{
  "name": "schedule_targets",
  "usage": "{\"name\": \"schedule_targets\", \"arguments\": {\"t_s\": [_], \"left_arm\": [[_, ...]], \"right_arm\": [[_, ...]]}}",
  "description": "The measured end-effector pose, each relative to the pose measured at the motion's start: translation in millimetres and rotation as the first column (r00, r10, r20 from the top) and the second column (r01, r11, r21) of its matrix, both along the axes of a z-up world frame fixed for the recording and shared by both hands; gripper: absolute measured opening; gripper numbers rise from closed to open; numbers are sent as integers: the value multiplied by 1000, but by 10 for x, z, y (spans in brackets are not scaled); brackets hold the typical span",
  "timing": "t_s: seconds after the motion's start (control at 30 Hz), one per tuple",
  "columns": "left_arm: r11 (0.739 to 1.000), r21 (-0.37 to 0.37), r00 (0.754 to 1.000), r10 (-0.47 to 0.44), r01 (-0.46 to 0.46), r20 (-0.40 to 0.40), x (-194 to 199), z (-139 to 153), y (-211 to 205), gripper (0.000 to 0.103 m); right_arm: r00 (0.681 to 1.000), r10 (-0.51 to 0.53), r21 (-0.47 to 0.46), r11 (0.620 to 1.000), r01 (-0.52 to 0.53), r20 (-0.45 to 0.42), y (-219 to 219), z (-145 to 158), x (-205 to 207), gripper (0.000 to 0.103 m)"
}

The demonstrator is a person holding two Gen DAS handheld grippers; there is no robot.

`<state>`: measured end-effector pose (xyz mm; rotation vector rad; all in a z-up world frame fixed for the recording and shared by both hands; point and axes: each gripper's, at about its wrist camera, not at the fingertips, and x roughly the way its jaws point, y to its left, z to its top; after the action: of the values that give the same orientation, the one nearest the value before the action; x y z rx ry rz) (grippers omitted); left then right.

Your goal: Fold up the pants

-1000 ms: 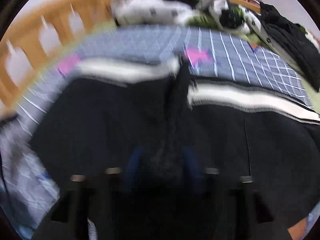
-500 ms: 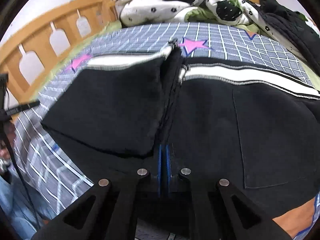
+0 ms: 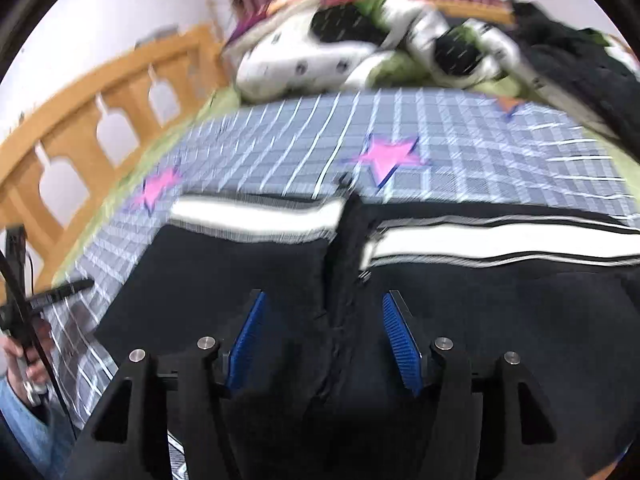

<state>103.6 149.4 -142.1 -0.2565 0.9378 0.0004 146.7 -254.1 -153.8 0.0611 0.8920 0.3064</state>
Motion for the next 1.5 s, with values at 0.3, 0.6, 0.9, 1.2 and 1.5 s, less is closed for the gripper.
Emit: {"name": "schedule_targets", "arguments": {"t_s": [0.3, 0.6, 0.9, 1.2, 1.5], "left_arm": [[995, -24, 994, -101, 102, 42, -7, 36, -158, 71], [986, -13, 984, -165, 166, 70, -164, 85, -366, 71], [981, 20, 978, -192, 191, 82, -235, 133, -568, 71], [977, 81, 980, -196, 197, -24, -255, -251, -782, 73], [975, -77, 978, -205, 206, 19, -188, -169, -727, 71]], "right_arm": [[997, -17, -15, 1000, 16, -79, 159, -357, 229, 17], [999, -22, 98, 995, 17, 49, -169, 137, -128, 12], [996, -63, -30, 998, 61, -67, -204, -312, -120, 26], [993, -104, -77, 992, 101, -47, -240, -312, -782, 37], [984, -162, 0, 987, 162, 73, -549, 56, -914, 42]]}}
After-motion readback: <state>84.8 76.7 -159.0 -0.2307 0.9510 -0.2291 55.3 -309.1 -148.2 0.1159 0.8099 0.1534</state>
